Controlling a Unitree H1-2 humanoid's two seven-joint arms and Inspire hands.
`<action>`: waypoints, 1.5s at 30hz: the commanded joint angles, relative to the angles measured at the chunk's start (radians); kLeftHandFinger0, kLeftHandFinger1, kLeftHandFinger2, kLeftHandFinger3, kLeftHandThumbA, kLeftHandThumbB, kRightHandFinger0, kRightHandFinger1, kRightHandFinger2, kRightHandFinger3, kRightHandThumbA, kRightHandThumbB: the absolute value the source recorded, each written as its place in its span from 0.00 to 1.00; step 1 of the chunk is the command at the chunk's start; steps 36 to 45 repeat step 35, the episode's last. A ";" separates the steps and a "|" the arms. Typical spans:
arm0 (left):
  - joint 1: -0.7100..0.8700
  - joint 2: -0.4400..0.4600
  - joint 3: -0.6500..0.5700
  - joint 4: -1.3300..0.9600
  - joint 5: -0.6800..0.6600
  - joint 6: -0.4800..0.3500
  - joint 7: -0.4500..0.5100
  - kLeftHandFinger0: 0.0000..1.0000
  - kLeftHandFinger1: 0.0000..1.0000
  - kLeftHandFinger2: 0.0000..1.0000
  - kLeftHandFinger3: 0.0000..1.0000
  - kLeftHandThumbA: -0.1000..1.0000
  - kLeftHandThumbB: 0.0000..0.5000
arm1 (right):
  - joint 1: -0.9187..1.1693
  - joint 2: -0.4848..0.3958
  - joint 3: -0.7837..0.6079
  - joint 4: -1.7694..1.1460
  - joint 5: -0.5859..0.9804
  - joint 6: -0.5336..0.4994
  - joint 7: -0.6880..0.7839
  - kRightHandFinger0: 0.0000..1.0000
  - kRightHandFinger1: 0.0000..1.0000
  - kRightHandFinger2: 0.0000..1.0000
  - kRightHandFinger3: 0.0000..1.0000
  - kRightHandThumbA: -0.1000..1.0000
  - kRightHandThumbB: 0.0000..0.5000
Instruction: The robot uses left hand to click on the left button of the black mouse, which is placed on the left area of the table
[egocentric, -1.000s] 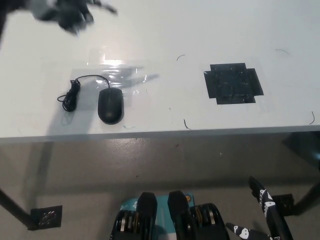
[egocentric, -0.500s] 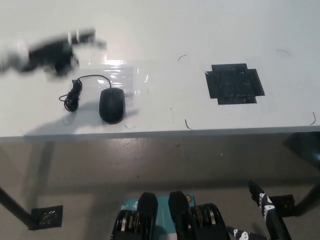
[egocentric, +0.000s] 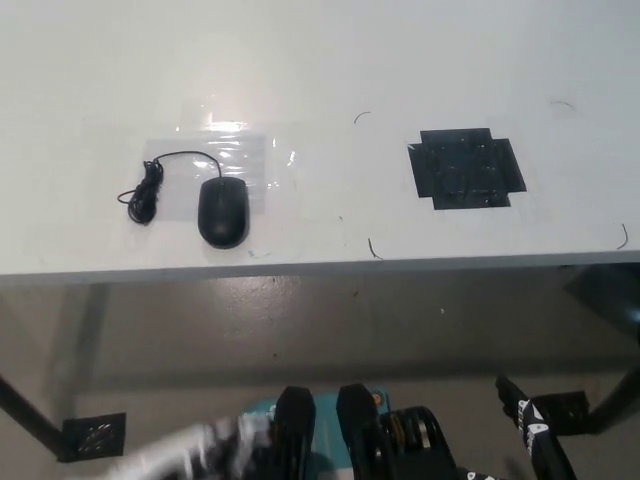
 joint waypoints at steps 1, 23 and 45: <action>0.348 -0.301 0.160 -0.158 0.018 -0.721 0.331 1.00 1.00 1.00 1.00 1.00 0.54 | 0.032 0.000 0.025 -0.027 0.005 -0.051 0.015 1.00 1.00 1.00 1.00 1.00 0.28; 0.126 -0.322 0.194 0.482 0.265 -0.721 0.700 1.00 1.00 1.00 1.00 1.00 0.42 | 0.023 -0.003 0.047 -0.014 -0.014 -0.051 -0.001 1.00 1.00 1.00 1.00 1.00 0.34; 0.128 -0.294 0.142 0.494 0.267 -0.721 0.763 1.00 1.00 1.00 1.00 1.00 0.46 | 0.019 -0.004 0.061 0.001 -0.021 -0.051 -0.014 1.00 1.00 1.00 1.00 1.00 0.32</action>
